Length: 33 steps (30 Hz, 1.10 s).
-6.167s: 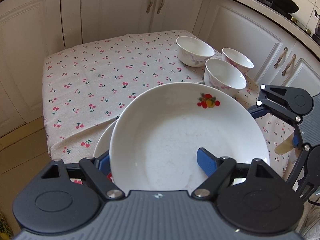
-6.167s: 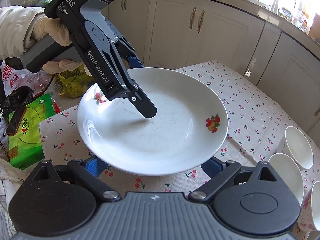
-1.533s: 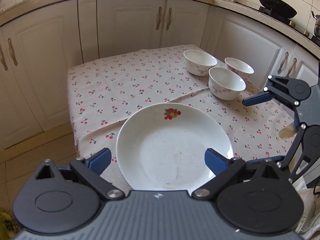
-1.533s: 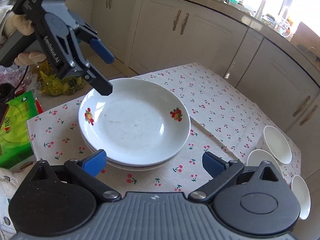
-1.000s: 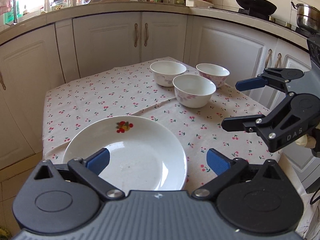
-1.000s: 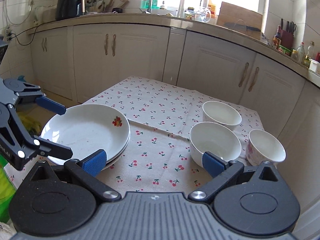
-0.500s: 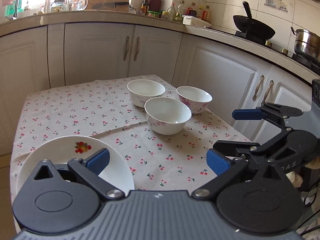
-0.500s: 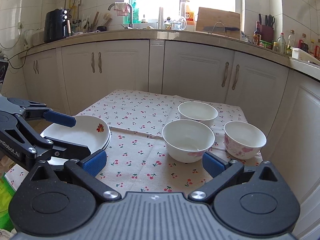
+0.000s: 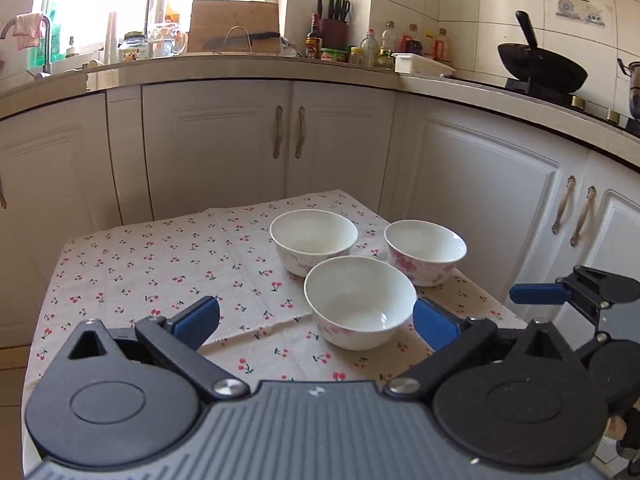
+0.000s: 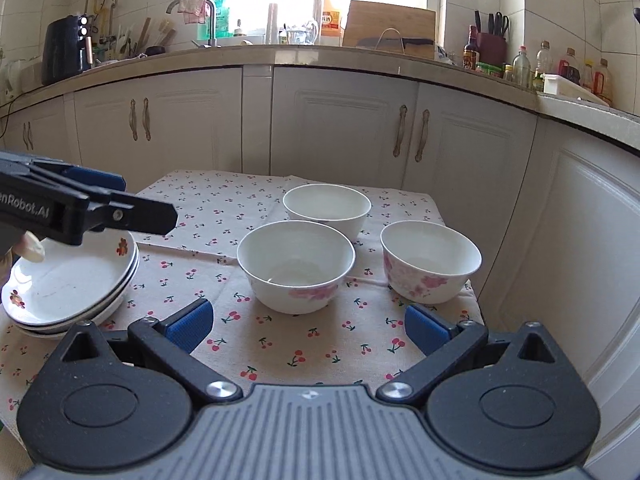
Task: Organize plates and bowls
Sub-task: 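Move the left gripper to a white pink-flowered bowl, then close the left gripper on the bowl rim and lift it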
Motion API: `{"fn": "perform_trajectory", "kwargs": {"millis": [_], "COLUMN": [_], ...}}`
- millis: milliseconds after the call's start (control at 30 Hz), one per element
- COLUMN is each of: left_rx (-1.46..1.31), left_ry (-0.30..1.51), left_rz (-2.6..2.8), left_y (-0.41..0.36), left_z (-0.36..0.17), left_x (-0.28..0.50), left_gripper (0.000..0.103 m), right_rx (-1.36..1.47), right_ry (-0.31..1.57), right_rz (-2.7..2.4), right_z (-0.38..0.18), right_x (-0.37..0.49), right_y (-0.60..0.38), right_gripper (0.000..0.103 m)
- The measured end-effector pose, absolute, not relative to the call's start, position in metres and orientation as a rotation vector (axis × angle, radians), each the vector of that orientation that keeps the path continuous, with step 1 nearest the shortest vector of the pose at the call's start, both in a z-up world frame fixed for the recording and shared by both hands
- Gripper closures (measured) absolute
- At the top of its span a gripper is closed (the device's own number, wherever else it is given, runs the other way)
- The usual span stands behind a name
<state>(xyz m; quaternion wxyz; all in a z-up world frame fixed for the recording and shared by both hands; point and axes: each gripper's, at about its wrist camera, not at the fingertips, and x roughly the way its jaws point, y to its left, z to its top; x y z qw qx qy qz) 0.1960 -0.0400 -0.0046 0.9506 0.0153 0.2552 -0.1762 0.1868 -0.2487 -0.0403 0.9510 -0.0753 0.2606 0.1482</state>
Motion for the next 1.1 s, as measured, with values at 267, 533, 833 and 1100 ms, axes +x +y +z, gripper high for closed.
{"fn": "perform_trajectory", "kwargs": {"millis": [267, 533, 833, 1100], "left_rx": [0.031, 0.044, 0.032, 0.030], "left_ry": [0.578, 0.658, 0.720, 0.731], "left_rz": [-0.334, -0.387, -0.444, -0.471], "left_y": [-0.062, -0.078, -0.088, -0.096], "left_z": [-0.027, -0.042, -0.054, -0.056], "left_x": [0.240, 0.274, 0.300, 0.309], "left_gripper": [0.001, 0.003, 0.021, 0.027], "right_rx": [-0.198, -0.281, -0.293, -0.307], "right_ry": [0.563, 0.587, 0.571, 0.555], "right_rz": [0.297, 0.342, 0.419, 0.463], "right_z": [-0.056, -0.072, -0.081, -0.082], "right_x": [0.218, 0.243, 0.265, 0.268], "right_y": [-0.250, -0.239, -0.228, -0.229], "right_gripper": [0.000, 0.000, 0.004, 0.013]}}
